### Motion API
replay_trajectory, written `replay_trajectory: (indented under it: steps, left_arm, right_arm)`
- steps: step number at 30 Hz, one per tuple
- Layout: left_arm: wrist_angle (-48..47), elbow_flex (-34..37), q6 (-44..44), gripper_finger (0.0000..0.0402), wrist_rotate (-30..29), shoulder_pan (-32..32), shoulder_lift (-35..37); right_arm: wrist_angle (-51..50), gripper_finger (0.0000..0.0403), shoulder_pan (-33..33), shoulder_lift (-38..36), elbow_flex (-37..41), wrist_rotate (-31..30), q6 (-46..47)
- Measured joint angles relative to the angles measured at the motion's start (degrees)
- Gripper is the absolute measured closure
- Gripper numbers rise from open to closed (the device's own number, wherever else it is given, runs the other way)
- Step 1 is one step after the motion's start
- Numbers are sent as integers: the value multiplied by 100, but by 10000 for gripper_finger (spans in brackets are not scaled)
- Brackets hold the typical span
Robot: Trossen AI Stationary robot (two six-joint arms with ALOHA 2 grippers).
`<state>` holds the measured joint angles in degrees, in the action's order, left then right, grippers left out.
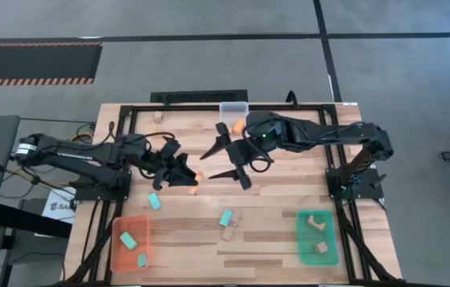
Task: Sort & place blocks by color
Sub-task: Put the orange block into the transparent white bin
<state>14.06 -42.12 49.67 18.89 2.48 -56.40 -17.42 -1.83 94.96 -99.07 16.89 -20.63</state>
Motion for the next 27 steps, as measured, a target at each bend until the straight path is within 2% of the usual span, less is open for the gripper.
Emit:
replay_trajectory:
  steps: [6,9,16,21,25,27]
  left_arm:
    - [1242,-1,328,307,382,-90,-594]
    - [1895,0,547,307,640,-188,-860]
    - [2203,-1,801,307,842,-328,-1130]
    - [2190,1,810,307,891,-356,-1128]
    - [2147,1,859,306,938,-356,-1126]
    - [2155,1,872,291,938,-354,-1126]
  right_arm:
    - [40,121,-45,96,-13,550,173]
    - [-105,121,-80,197,13,599,174]
    - [-175,137,-111,455,5,776,273]
    - [-119,200,-111,475,-2,753,214]
    - [-125,288,-59,476,-2,817,58]
    - [-150,335,-37,476,-2,863,-12]
